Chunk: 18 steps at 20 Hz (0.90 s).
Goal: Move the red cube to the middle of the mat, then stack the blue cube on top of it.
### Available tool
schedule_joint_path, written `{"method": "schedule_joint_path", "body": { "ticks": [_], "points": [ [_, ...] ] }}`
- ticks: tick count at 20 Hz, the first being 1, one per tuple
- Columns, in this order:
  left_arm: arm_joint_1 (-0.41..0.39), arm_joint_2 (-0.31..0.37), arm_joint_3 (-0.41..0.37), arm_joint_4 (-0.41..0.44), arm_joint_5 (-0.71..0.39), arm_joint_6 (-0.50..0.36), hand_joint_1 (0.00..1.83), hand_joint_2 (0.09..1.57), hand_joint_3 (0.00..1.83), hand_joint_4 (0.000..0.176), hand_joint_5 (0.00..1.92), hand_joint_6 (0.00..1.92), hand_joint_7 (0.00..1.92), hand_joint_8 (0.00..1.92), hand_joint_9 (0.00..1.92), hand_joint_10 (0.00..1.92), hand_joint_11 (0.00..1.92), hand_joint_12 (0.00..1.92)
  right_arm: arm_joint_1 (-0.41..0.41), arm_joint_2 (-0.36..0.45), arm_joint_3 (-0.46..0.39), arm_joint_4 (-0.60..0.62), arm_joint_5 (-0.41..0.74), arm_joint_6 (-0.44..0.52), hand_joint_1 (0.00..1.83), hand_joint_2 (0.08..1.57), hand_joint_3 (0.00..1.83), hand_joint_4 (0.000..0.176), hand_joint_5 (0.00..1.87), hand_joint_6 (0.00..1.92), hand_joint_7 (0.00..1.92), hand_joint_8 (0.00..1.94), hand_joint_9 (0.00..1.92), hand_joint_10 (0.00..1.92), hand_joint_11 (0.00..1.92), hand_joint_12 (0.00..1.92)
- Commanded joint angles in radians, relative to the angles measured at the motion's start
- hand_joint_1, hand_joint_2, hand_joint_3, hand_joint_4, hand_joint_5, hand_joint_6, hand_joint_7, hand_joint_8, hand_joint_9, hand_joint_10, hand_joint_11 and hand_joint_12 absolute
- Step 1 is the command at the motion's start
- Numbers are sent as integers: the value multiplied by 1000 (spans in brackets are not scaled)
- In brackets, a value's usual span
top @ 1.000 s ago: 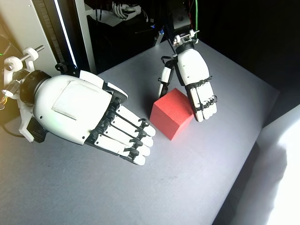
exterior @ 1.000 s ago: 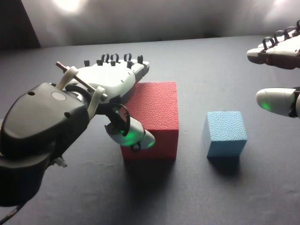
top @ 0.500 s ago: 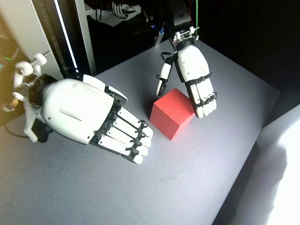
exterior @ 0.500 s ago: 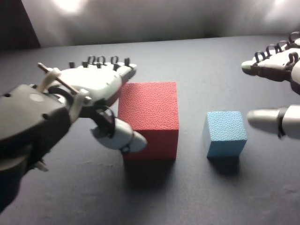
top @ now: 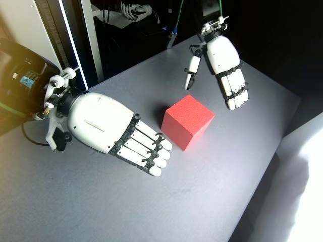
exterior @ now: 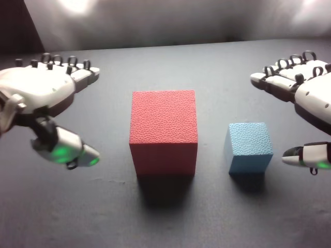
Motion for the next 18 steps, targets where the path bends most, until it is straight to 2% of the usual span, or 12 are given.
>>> {"method": "schedule_joint_path", "body": {
  "ticks": [1, 2, 5, 8, 10, 12, 13, 16, 18],
  "points": [
    [11, 28, 13, 110, 26, -64, 802, 934, 5, 0, 0, 0, 0, 0, 0, 0, 0, 0, 17, 5, 0, -17, 97, -13, 1161, 959, 6, 0, 155, 8, 66, 3, 37, 4, 0, 194],
    [26, 40, 23, 177, 55, -123, 803, 926, 1, 0, 0, 0, 0, 0, 0, 0, 0, 0, 23, 1, -1, 11, 87, -20, 1169, 977, 9, 0, 152, 3, 55, 1, 31, 1, 0, 185],
    [61, 73, 65, 469, 168, -382, 787, 934, 4, 0, 0, 0, 0, 0, 0, 0, 0, 0, 48, 0, -18, 88, 27, -21, 1144, 990, 3, 0, 221, 7, 130, 7, 102, 12, 0, 352],
    [71, 81, 110, 897, 198, -761, 786, 940, 5, 0, 0, 0, 0, 0, 0, 0, 0, 0, 101, 0, -20, 171, -29, -10, 1146, 1010, 9, 0, 232, 2, 147, 1, 119, 6, 0, 365],
    [67, 81, 138, 1144, 192, -973, 791, 939, 3, 0, 0, 0, 0, 0, 0, 0, 0, 0, 137, -6, -19, 198, -61, 5, 1142, 1020, 8, 0, 228, 1, 139, 1, 117, 4, 0, 383],
    [58, 82, 160, 1355, 187, -1147, 771, 948, 5, 0, 0, 0, 0, 0, 0, 0, 0, 0, 160, -21, -13, 231, -60, 5, 1119, 1023, 5, 0, 243, 5, 161, 5, 138, 8, 0, 431],
    [53, 83, 173, 1500, 166, -1274, 784, 948, 5, 0, 0, 0, 0, 0, 0, 0, 0, 0, 172, -37, -2, 274, -60, 5, 1128, 1023, 4, 0, 238, 2, 163, 5, 140, 8, 0, 440],
    [47, 86, 198, 1754, 126, -1486, 784, 951, 5, 0, 0, 0, 0, 0, 0, 0, 0, 0, 197, -66, 30, 392, -65, 5, 1109, 1051, 6, 0, 231, 2, 151, 1, 135, 3, 0, 429],
    [44, 91, 208, 1893, 94, -1594, 814, 966, 9, 0, 0, 0, 0, 0, 0, 0, 0, 0, 214, -73, 39, 421, -66, 5, 1121, 1036, 0, 0, 249, 6, 166, 4, 154, 8, 0, 475]
  ]
}}
